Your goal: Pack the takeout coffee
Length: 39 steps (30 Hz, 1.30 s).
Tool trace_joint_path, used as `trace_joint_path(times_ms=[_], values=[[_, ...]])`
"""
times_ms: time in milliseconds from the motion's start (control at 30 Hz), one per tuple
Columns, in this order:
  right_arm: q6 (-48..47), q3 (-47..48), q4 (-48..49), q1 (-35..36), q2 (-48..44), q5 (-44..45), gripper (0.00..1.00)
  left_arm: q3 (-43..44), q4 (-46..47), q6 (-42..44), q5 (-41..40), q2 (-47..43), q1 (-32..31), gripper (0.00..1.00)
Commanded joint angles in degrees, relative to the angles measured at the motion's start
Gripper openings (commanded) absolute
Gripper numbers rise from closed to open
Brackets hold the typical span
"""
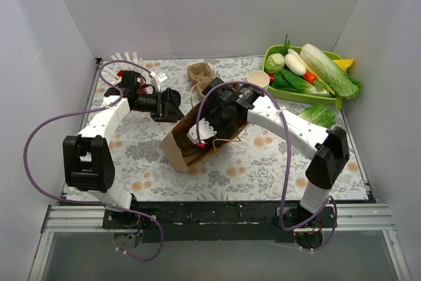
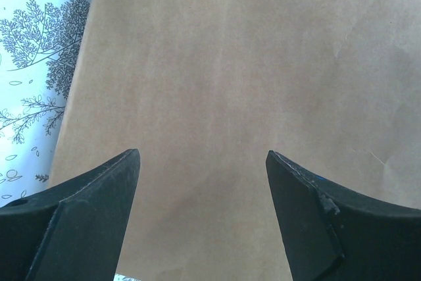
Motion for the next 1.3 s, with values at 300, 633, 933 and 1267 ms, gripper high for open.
trace_joint_path(times_ms=[300, 633, 933, 1267], values=[[-1.1, 5.7, -6.7, -3.4, 6.8, -4.5, 0.01, 4.7, -2.2, 1.4, 0.8, 1.9, 1.1, 0.78], [-4.4, 9.9, -16.7, -7.3, 7.1, -8.5, 0.01, 8.9, -3.7, -2.1, 0.5, 3.7, 1.5, 0.77], [-0.8, 3.4, -16.9, -7.6, 3.7, -12.3, 0.01, 7.6, -3.7, -3.2, 0.6, 2.3, 1.5, 0.77], [4.9, -5.0, -16.9, -6.2, 3.8, -13.1, 0.01, 5.3, -0.9, -5.2, 1.6, 0.8, 1.5, 0.77]])
